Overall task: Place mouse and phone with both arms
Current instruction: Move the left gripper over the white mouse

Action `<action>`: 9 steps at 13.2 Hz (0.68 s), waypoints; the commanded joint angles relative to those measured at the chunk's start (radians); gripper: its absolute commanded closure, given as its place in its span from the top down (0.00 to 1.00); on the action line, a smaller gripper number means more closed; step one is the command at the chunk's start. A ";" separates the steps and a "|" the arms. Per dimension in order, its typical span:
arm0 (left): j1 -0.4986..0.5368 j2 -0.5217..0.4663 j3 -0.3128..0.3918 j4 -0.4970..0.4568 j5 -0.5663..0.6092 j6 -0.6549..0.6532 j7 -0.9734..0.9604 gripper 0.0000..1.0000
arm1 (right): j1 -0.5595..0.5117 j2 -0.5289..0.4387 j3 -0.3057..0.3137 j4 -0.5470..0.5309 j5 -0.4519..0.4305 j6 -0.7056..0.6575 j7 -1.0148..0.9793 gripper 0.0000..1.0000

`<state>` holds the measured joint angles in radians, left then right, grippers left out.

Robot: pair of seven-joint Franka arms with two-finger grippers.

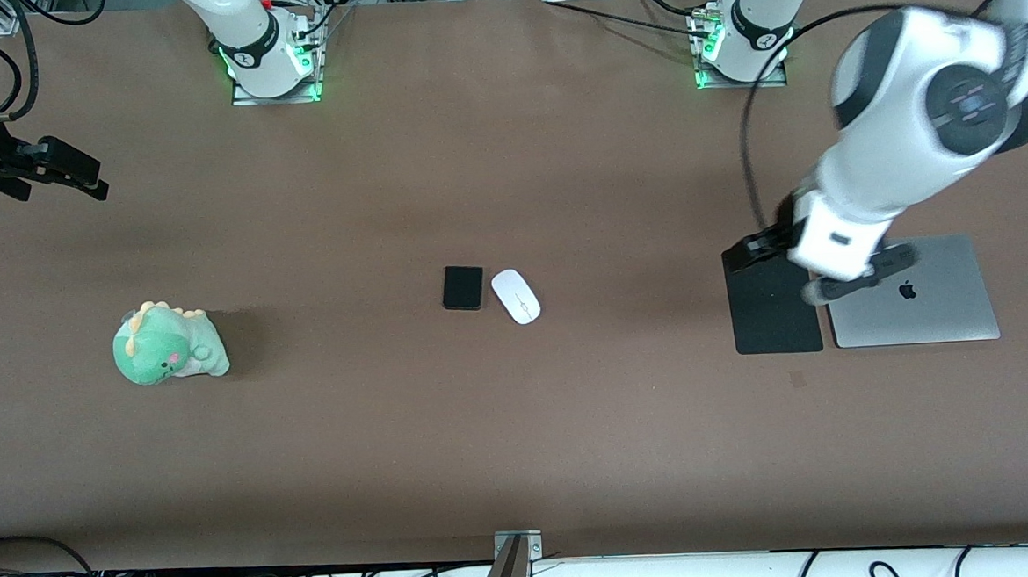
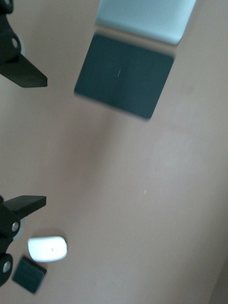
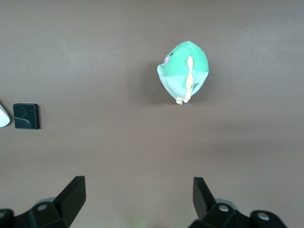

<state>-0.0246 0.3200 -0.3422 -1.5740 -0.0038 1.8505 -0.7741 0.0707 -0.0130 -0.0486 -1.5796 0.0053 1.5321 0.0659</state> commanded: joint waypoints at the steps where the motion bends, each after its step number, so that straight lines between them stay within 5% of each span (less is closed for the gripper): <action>1: -0.084 0.077 -0.001 0.034 0.005 0.061 -0.137 1.00 | 0.000 0.001 0.003 0.015 -0.004 -0.020 -0.006 1.00; 5: -0.153 0.141 0.002 0.072 0.005 0.076 -0.223 1.00 | 0.000 0.002 0.003 0.015 -0.004 -0.020 -0.006 1.00; 9: -0.313 0.327 0.009 0.156 0.091 0.189 -0.480 1.00 | 0.000 0.004 0.003 0.015 -0.002 -0.018 -0.006 1.00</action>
<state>-0.2595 0.5204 -0.3431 -1.5148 0.0239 2.0099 -1.1351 0.0709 -0.0124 -0.0484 -1.5796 0.0053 1.5315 0.0659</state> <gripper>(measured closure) 0.000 0.000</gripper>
